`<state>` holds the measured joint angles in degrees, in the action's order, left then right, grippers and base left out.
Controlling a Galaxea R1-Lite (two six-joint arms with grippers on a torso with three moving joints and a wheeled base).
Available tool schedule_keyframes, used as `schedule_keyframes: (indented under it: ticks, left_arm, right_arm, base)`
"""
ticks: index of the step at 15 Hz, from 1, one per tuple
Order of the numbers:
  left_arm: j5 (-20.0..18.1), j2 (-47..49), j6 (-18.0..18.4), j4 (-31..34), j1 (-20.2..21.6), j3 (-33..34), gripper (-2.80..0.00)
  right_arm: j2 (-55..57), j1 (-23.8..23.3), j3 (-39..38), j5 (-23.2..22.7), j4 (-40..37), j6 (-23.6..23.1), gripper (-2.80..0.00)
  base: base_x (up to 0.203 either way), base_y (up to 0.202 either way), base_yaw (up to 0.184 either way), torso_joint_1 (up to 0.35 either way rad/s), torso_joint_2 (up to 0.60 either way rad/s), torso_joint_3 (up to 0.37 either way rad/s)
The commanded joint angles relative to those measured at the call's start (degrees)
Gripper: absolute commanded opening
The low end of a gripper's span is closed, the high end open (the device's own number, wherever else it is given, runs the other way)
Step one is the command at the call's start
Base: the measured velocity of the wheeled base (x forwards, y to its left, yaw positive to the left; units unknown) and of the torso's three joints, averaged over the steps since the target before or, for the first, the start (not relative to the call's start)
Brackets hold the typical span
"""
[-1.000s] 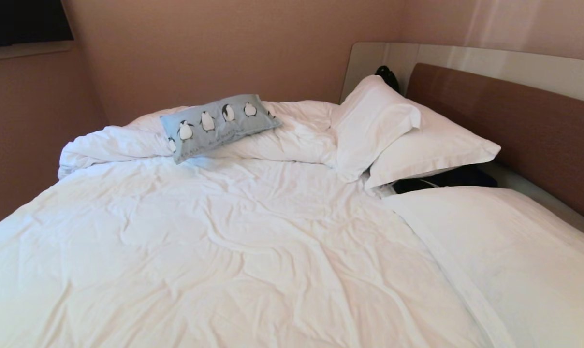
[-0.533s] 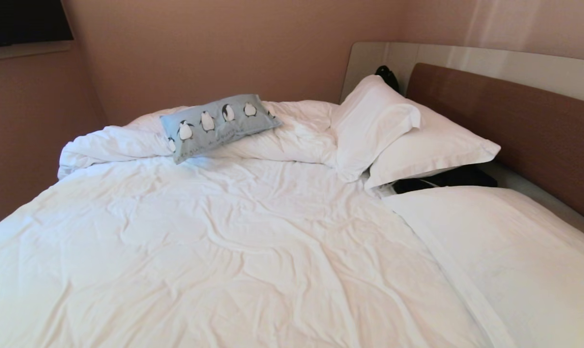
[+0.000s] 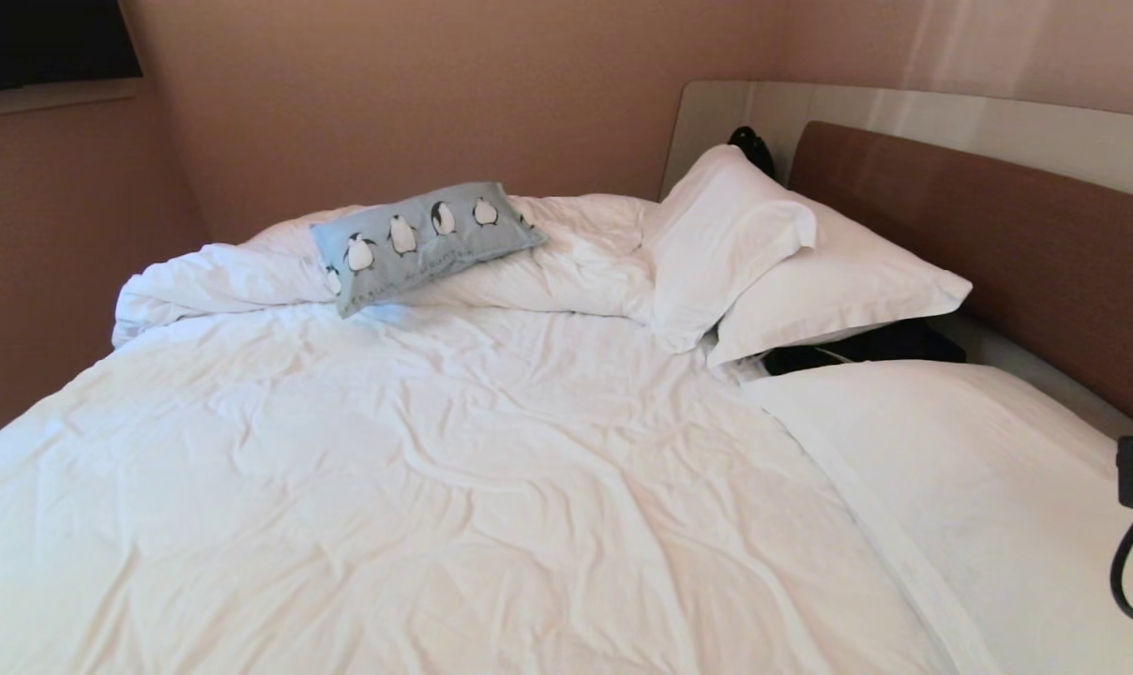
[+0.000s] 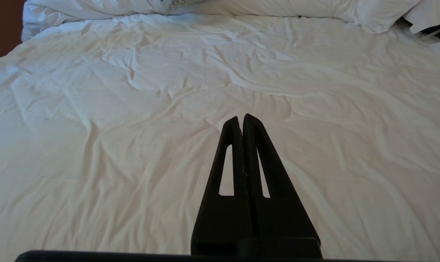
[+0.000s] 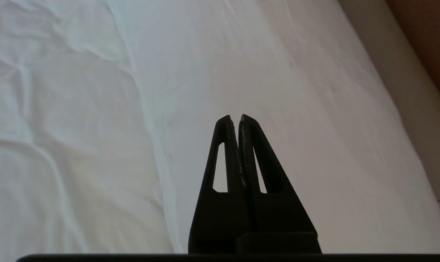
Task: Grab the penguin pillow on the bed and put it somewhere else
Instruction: Pick up the pillow
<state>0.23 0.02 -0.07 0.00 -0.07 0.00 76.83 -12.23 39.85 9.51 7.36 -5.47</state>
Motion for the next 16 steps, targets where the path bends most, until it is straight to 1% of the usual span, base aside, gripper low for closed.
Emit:
schedule_keyframes:
  ticks: [1, 3, 9, 11, 14, 16]
  left_arm:
    - [0.0, 0.0, 0.0, -0.1, 0.0, 0.1, -2.80]
    - [0.1, 0.0, 0.0, -0.1, 0.0, 0.1, -2.80]
    - [0.0, 0.0, 0.0, -0.1, 0.0, 0.0, -2.80]
    - [0.1, 0.0, 0.0, -0.1, 0.0, 0.1, -2.80]
    - [0.0, 0.0, 0.0, -0.1, 0.0, 0.0, -2.80]
    - [0.0, 0.0, 0.0, -0.1, 0.0, 0.0, -2.80]
  right_arm:
    - [7.9, 0.0, 0.1, 0.3, 17.4, -0.2, -2.80]
    - [11.6, 0.0, 2.5, 0.5, 18.8, -0.2, -2.80]
    - [24.3, 0.1, 13.7, 1.3, 18.9, 0.3, -2.80]
    - [26.0, 0.2, 14.6, 1.3, 18.9, 0.4, -2.80]
    - [34.0, 1.2, 17.1, 1.3, 19.0, 0.2, -2.80]
    - [35.3, 1.4, 18.1, 1.2, 18.9, 0.2, -2.80]
  base:
    - [0.000, 0.000, 0.000, 0.000, 0.00, 0.000]
    - [0.000, 0.000, 0.000, 0.000, 0.00, 0.000]
    - [0.000, 0.000, 0.000, 0.000, 0.00, 0.000]
    - [0.000, 0.000, 0.000, 0.000, 0.00, 0.000]
    - [0.000, 0.000, 0.000, 0.000, 0.00, 0.000]
    - [0.000, 0.000, 0.000, 0.000, 0.00, 0.000]
